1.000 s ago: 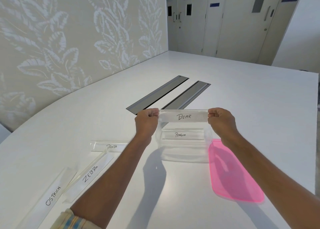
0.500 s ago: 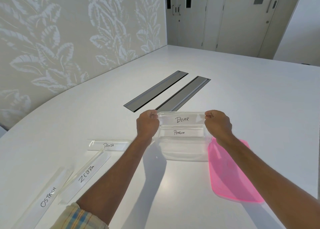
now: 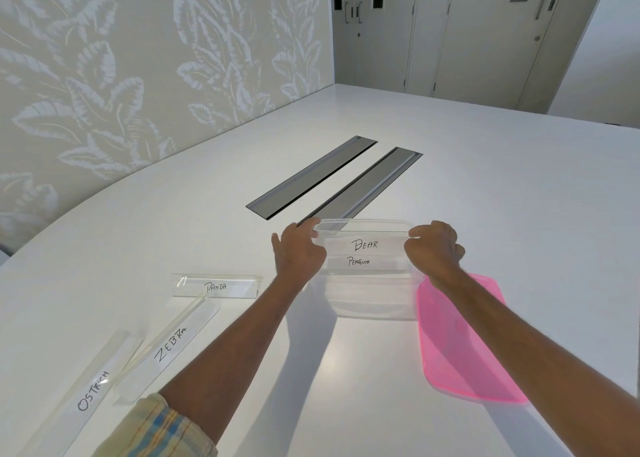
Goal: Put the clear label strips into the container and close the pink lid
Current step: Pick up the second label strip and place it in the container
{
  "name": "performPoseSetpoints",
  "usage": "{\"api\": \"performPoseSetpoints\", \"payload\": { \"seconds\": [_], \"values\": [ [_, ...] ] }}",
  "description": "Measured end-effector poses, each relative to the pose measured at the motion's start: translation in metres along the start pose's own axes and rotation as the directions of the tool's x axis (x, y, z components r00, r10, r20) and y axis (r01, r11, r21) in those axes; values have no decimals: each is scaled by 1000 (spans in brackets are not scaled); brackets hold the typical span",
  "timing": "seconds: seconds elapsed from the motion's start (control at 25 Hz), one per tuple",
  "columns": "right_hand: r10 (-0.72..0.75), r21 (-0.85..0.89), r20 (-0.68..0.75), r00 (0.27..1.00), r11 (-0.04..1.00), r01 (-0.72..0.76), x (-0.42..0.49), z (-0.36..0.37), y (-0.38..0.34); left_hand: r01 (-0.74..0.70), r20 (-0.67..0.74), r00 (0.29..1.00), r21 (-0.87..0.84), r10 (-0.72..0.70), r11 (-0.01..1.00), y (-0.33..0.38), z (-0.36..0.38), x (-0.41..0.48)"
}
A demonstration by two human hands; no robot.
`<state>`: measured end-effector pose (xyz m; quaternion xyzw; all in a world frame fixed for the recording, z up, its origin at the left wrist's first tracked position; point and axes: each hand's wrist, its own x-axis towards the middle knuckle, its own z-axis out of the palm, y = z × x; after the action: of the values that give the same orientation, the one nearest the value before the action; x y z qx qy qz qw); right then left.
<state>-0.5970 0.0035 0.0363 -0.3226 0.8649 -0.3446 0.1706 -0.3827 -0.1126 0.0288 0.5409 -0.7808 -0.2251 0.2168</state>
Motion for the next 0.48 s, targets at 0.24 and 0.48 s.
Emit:
{"api": "performPoseSetpoints", "payload": {
  "seconds": [0.24, 0.48],
  "values": [
    [-5, -125, 42, 999, 992, 10, 4, 6, 0, -101, 70, 994, 230, 87, 968, 3, 9, 4],
    [-27, -179, 114, 993, 983, 47, 7, 18, 5, -128, 130, 987, 335, 89, 933, 6, 20, 4]
  ]
}}
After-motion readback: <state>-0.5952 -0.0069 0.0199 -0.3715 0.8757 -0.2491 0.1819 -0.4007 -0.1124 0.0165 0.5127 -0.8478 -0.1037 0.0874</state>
